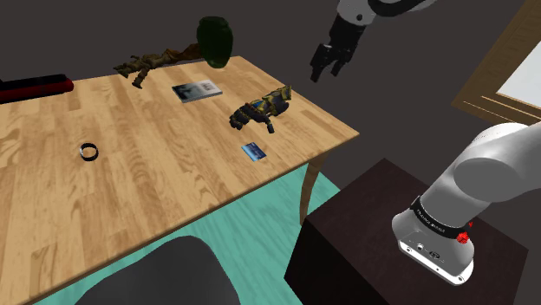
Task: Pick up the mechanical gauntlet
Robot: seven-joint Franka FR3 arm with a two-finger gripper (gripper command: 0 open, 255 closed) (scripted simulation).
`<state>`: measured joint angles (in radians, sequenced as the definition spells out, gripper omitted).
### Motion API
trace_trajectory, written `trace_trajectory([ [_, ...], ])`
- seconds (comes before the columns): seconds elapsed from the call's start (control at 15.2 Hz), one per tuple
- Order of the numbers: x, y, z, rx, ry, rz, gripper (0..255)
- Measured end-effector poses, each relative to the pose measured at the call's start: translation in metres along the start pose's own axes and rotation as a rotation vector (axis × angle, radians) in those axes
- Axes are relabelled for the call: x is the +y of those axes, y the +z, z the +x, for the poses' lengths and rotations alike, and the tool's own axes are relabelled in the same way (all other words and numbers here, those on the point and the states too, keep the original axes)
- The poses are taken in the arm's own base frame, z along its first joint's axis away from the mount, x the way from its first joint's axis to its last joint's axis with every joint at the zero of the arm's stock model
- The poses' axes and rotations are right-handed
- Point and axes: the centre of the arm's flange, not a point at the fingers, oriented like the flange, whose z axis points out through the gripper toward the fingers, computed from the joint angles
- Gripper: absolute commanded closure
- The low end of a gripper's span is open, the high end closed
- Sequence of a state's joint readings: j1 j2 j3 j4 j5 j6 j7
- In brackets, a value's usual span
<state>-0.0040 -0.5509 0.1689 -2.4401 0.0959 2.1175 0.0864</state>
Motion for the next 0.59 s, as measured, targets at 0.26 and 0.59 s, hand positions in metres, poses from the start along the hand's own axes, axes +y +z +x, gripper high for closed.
trace_trajectory([
  [0.26, -0.016, 0.045, 0.021, 0.000, 0.035, 0.004, 0],
  [0.59, -0.036, 0.104, 0.047, 0.000, 0.079, 0.010, 0],
])
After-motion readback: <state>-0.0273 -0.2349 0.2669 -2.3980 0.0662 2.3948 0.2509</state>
